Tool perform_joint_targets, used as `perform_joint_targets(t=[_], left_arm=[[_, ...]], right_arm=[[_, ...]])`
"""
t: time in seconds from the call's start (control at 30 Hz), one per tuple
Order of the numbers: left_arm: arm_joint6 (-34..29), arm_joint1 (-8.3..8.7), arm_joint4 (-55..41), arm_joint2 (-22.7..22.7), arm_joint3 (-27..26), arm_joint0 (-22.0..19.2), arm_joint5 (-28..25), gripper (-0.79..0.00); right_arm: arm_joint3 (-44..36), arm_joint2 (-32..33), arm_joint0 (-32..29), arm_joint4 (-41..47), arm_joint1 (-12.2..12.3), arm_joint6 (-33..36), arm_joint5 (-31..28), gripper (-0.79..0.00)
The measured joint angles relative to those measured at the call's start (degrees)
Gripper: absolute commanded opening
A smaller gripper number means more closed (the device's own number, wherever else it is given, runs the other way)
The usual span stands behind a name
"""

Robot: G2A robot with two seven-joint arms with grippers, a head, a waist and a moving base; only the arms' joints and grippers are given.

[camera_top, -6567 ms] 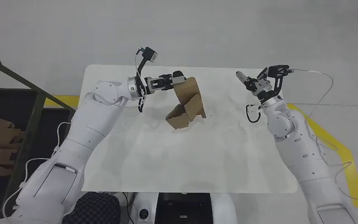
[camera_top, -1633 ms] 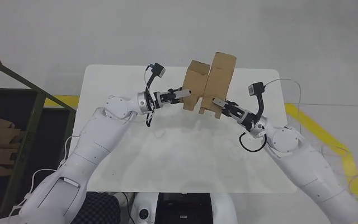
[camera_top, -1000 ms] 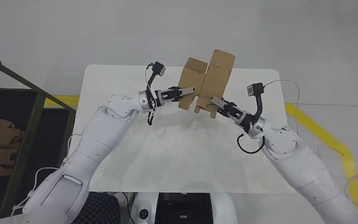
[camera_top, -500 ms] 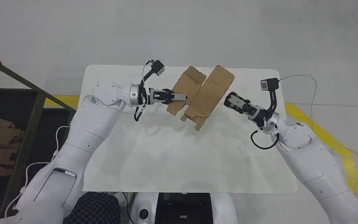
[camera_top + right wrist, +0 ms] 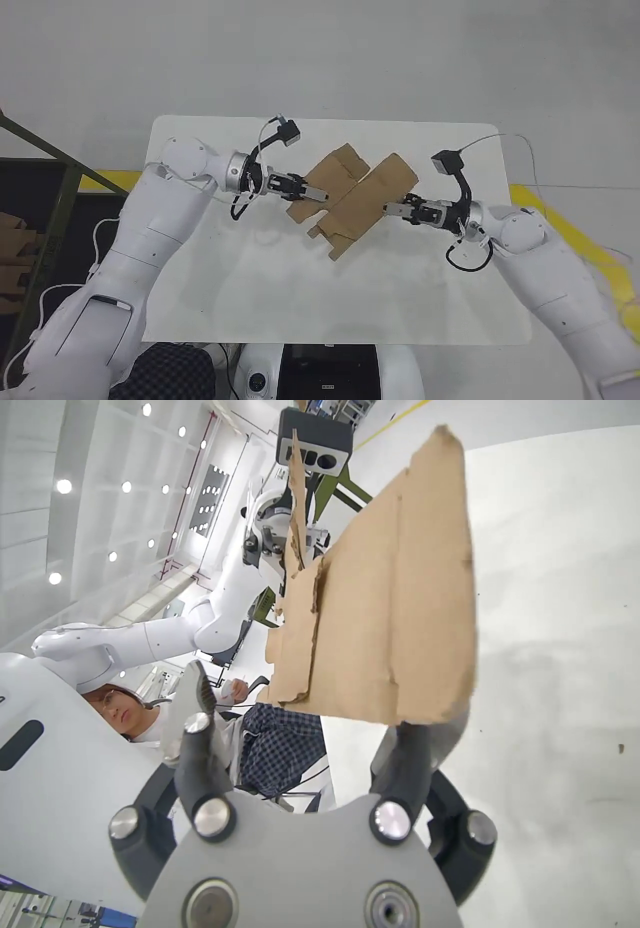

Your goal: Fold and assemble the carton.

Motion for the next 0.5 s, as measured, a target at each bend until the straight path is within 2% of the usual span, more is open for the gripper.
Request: perform_joint_targets(t=[0.1, 0.17, 0.23, 0.3, 0.4, 0.47, 0.5], left_arm=[[-0.36, 0.01, 0.24, 0.36, -0.07, -0.19, 0.2, -0.785], [-0.33, 0.04, 0.28, 0.5, -0.11, -0.26, 0.19, -0.785], [-0.31, 0.06, 0.48, 0.64, -0.18, -0.33, 0.17, -0.785], [0.02, 0.12, 1.28, 0.72, -0.29, -0.49, -0.15, -0.785], [1.18, 0.2, 2.55, 0.74, -0.61, -0.46, -0.79, -0.785], [1.51, 0.21, 2.56, 0.8, -0.82, -0.4, -0.71, -0.231], [1.81, 0.21, 2.27, 0.75, -0.97, -0.36, -0.78, 0.0]], right_arm=[[1.14, -0.51, 0.76, 0.87, -0.38, 1.51, -0.84, -0.474], [1.66, -0.75, 1.05, 1.09, -0.59, 2.21, -1.39, -0.579], [1.97, -0.91, 1.19, 1.31, -0.74, 2.66, -1.65, -0.736], [2.18, -1.11, 1.21, 1.88, -0.93, 3.09, -1.8, -0.785], [2.33, -1.39, 1.07, 4.52, -1.21, 4.05, -1.71, -0.785], [2.43, -1.41, 1.1, 5.88, -1.32, 4.86, -1.64, -0.785], [2.46, -1.35, 1.1, 6.62, -1.37, 5.18, -1.5, -0.785]])
